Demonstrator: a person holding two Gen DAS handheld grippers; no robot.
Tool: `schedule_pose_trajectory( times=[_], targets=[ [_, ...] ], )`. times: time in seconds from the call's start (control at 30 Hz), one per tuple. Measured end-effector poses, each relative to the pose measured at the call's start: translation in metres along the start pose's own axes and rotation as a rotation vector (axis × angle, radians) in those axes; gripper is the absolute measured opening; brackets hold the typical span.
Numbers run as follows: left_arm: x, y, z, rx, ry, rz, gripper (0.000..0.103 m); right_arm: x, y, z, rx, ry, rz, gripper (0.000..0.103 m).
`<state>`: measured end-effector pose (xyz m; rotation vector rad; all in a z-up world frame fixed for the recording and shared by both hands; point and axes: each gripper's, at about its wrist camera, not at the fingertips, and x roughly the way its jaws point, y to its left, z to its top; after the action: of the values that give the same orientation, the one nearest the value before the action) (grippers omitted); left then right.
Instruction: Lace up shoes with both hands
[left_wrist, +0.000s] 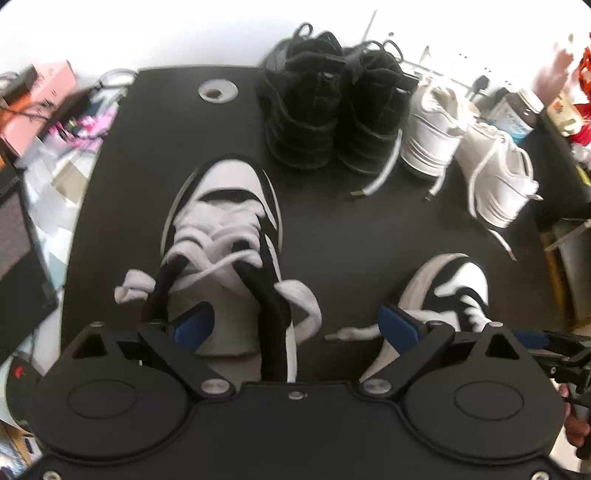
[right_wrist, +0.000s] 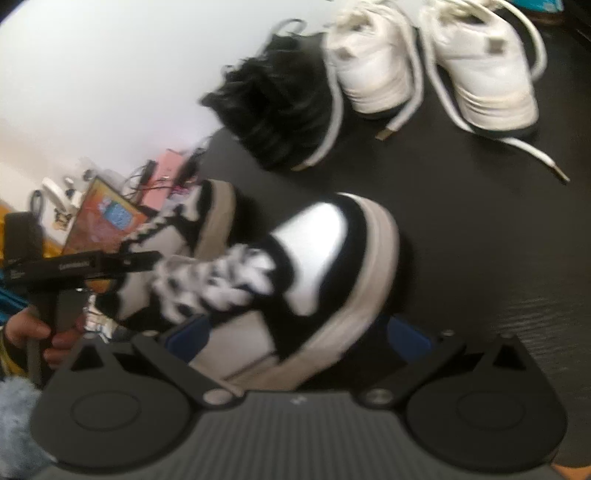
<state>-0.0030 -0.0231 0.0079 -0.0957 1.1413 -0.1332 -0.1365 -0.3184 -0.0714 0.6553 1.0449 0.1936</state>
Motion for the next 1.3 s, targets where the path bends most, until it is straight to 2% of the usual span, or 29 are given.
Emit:
schedule_pose_trajectory(
  times=[0.1, 0.27, 0.4, 0.5, 0.73, 1.07, 1.17, 1.3],
  targets=[
    [0.004, -0.003, 0.003, -0.001, -0.018, 0.055, 0.097, 0.014, -0.001, 0.001, -0.008, 0.032, -0.051, 0.103],
    [0.013, -0.008, 0.003, 0.045, -0.024, 0.143, 0.095, 0.027, 0.004, 0.004, -0.025, 0.041, -0.018, 0.103],
    [0.022, -0.018, -0.001, 0.131, -0.01, 0.165, 0.099, 0.032, 0.001, 0.008, -0.04, 0.047, 0.009, 0.103],
    [0.022, -0.018, -0.001, 0.128, -0.01, 0.127, 0.1, 0.039, 0.004, 0.013, -0.076, 0.032, 0.047, 0.103],
    [0.012, -0.004, 0.005, 0.085, 0.001, -0.031, 0.102, 0.059, 0.019, 0.033, -0.191, 0.026, 0.088, 0.103],
    [-0.003, 0.028, 0.007, 0.064, 0.042, -0.28, 0.098, 0.085, 0.033, 0.057, -0.193, 0.02, 0.129, 0.103],
    [-0.004, 0.028, 0.005, 0.088, 0.052, -0.321, 0.101, 0.096, 0.036, 0.063, -0.147, 0.027, 0.132, 0.103],
    [-0.003, 0.022, 0.001, 0.113, 0.059, -0.298, 0.101, 0.105, 0.041, 0.061, -0.095, 0.026, 0.158, 0.103]
  ],
)
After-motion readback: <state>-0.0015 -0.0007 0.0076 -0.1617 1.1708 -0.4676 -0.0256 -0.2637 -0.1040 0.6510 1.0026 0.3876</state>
